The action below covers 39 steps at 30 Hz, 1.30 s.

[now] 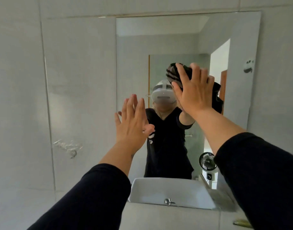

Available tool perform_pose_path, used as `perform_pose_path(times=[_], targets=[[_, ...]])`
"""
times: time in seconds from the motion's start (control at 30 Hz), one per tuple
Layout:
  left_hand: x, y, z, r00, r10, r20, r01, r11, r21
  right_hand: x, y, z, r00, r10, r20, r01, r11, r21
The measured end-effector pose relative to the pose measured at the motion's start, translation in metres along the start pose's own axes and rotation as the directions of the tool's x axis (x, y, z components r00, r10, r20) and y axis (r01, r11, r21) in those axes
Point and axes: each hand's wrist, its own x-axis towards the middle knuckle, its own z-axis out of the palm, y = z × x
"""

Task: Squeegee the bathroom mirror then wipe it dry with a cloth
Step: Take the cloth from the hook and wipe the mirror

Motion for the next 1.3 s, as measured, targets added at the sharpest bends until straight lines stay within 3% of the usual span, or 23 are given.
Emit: perform_pose_path(times=[0.4, 0.7, 0.97, 1.3], targets=[[0.002, 0.041, 0.024, 0.999, 0.037, -0.004, -0.037, 0.999, 0.000, -0.027, 0.100, -0.004, 0.936, 0.351, -0.031, -0.351, 0.936, -0.013], [0.004, 0.040, 0.033, 0.998, 0.033, -0.053, -0.032, 0.999, 0.018, -0.078, 0.090, 0.007, 0.809, 0.585, -0.052, -0.585, 0.811, 0.023], [-0.001, 0.021, 0.022, 0.994, 0.072, -0.085, -0.069, 0.997, 0.045, -0.077, 0.027, 0.008, 0.849, 0.526, -0.044, -0.523, 0.850, 0.069], [-0.020, -0.041, -0.004, 0.999, -0.020, -0.044, 0.025, 0.991, 0.133, -0.057, -0.072, 0.019, 0.988, 0.149, -0.034, -0.147, 0.988, 0.057]])
